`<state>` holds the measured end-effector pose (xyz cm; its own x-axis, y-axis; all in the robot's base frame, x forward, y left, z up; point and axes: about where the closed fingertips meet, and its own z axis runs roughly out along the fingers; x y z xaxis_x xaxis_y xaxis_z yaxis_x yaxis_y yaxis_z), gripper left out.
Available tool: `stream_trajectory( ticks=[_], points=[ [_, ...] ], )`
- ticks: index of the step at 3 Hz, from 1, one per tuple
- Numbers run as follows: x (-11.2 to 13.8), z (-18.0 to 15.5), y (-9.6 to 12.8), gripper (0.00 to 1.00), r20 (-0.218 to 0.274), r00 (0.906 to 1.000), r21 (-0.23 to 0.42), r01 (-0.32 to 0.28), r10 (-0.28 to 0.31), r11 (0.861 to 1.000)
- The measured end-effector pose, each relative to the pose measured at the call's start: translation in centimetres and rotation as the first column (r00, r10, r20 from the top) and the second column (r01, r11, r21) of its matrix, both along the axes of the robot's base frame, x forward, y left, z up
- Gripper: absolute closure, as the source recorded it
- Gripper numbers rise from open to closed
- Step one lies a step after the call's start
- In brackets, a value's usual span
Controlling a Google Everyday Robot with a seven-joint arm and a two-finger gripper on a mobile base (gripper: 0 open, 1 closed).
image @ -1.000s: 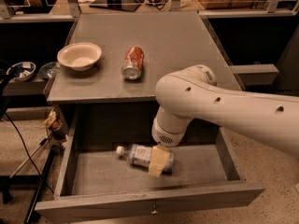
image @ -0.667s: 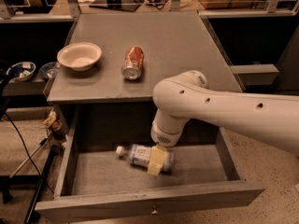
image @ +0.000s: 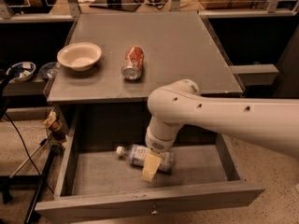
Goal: Pick blue plastic bottle from top drawer and place on counter
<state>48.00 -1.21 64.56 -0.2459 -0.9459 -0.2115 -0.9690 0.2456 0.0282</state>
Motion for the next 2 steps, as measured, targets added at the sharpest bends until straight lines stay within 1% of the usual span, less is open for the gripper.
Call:
stream_trajectory(
  ticks=[1,2],
  points=[
    [0.3,-0.2,-0.2,0.00,0.001,1.0000,-0.006,0.008,-0.008,1.000],
    [1.5,-1.7,-0.7,0.00,-0.008,0.9994,-0.021,0.033,-0.033,0.999]
  ],
)
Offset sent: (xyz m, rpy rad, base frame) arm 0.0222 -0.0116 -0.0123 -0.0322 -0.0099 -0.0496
